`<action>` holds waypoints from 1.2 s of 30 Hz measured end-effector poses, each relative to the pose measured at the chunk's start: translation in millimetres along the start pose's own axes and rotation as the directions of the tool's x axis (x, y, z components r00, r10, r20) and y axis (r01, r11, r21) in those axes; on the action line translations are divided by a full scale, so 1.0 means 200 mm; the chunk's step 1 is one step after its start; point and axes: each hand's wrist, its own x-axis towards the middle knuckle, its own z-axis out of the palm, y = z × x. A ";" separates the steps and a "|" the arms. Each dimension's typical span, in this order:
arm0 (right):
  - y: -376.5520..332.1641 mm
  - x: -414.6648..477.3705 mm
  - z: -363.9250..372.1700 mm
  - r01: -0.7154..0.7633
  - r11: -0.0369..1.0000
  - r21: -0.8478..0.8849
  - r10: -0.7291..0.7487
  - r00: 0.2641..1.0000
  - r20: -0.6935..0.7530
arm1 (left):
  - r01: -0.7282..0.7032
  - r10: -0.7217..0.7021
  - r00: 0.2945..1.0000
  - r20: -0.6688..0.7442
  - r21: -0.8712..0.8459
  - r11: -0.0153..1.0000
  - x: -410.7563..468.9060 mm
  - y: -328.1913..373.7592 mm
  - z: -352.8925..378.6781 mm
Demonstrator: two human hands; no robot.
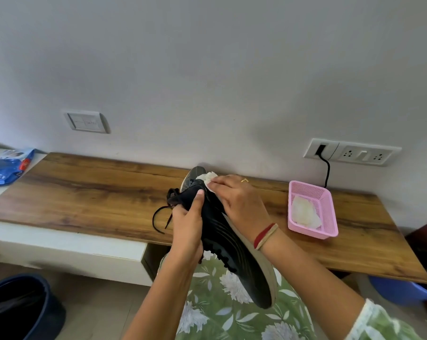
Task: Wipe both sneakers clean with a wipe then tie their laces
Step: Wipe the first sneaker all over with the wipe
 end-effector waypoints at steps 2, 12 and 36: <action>0.00 -0.02 -0.01 0.004 1.000 -0.009 -0.004 0.999 0.034 | -0.014 0.014 1.000 0.020 -0.015 1.000 -0.02 0.02 0.02; -0.02 -0.31 -0.13 -0.122 0.993 -0.006 0.121 0.971 0.206 | 0.130 -0.135 0.989 -0.062 -0.076 0.989 0.01 0.02 -0.01; 0.05 -0.26 -0.12 -0.177 0.984 0.002 0.171 0.956 0.239 | 0.305 -0.314 0.947 -0.066 -0.116 0.945 0.09 -0.12 0.01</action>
